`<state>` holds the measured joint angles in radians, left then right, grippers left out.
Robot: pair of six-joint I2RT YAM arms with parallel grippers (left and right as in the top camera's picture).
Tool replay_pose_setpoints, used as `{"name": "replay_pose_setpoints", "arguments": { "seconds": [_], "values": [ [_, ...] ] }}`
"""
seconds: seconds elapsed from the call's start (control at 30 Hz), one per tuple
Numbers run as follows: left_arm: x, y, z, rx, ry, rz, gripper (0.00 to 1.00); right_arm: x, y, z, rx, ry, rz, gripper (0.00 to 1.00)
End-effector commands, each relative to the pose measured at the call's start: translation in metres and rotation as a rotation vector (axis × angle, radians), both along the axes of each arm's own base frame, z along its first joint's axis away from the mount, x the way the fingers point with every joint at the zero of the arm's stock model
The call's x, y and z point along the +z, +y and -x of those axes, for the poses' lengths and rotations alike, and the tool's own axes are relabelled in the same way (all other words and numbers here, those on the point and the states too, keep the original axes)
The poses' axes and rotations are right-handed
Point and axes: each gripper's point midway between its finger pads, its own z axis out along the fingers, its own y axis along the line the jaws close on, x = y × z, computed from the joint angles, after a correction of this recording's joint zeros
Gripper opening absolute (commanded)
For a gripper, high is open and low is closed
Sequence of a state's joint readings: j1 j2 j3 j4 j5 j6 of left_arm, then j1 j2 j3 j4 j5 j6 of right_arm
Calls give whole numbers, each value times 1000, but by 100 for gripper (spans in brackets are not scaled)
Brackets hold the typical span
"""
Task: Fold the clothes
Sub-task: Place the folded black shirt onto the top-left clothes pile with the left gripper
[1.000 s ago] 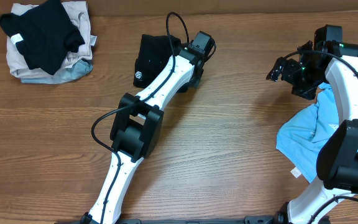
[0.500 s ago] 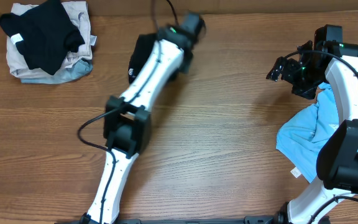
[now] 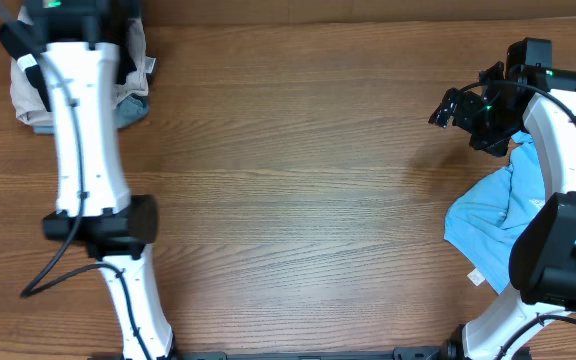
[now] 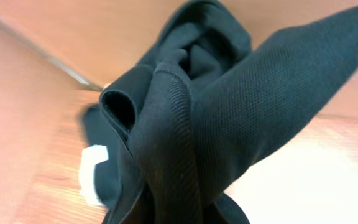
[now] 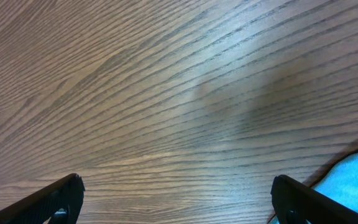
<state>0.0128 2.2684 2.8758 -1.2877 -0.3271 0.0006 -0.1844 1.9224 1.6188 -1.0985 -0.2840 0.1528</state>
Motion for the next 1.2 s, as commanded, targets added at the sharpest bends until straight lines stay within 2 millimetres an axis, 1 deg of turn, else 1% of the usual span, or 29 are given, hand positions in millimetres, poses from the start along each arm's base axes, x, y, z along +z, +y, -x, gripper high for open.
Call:
{"name": "replay_pose_setpoints", "arguments": {
  "seconds": [0.0, 0.03, 0.1, 0.13, 0.3, 0.33, 0.4, 0.43, 0.5, 0.53, 0.57, 0.6, 0.67, 0.8, 0.87, 0.9, 0.93, 1.07, 1.1, 1.13, 1.17],
  "values": [
    [61, 56, 23, 71, -133, -91, 4, 17, -1, -5, 1, -49, 12, 100],
    [64, 67, 24, 82, -137, -108, 4, 17, -1, -4, 2, -47, 12, 100],
    [67, 95, 27, 116, -141, -142, 4, 17, -1, -3, 1, -43, 11, 100],
    [67, 105, 29, 130, -140, -151, 4, 17, -1, -3, 1, -42, 11, 100],
    [60, 158, 32, 173, -101, -237, 4, 17, -1, -3, 2, -42, 11, 100],
    [56, 170, 30, 183, -97, -252, 4, 17, -1, -3, 2, -41, 11, 100],
    [49, 186, 26, 204, -92, -262, 4, 17, -1, -3, 1, -41, 10, 100],
    [37, 203, 21, 224, -88, -259, 4, 17, -1, -3, 1, -41, 10, 100],
    [18, 215, 8, 210, -85, -239, 4, 17, -1, -3, 1, -40, 10, 100],
    [11, 217, 2, 196, -87, -227, 4, 17, -1, -3, -2, -40, 9, 100],
    [-4, 219, -12, 168, -92, -209, 4, 17, -1, -3, -2, -39, 9, 100],
    [-8, 220, -16, 162, -93, -205, 4, 17, -1, -3, -2, -39, 9, 100],
    [-34, 227, -36, 157, -94, -203, 4, 17, -1, -2, -2, -38, 9, 100],
    [-65, 230, -54, 151, -79, -193, 4, 16, -1, -2, -1, -36, 9, 100],
    [-80, 228, -62, 146, -68, -182, 4, 16, -1, -2, -1, -37, 9, 100],
    [-84, 226, -64, 144, -68, -171, 4, 16, -1, -2, -2, -37, 9, 100],
    [-90, 222, -67, 140, -65, -154, 4, 17, -1, -2, -2, -37, 9, 100],
    [-97, 202, -75, 132, -75, -94, 4, 16, -1, -2, -2, -36, 9, 100],
    [-99, 191, -80, 98, -74, -79, 4, 16, -1, -2, -2, -36, 8, 100],
    [-101, 172, -86, 50, -71, -59, 4, 16, -1, -2, -2, -36, 8, 100],
    [-104, 161, -88, 27, -62, -48, 4, 17, -1, -2, -2, -37, 8, 100]
  ]
}}
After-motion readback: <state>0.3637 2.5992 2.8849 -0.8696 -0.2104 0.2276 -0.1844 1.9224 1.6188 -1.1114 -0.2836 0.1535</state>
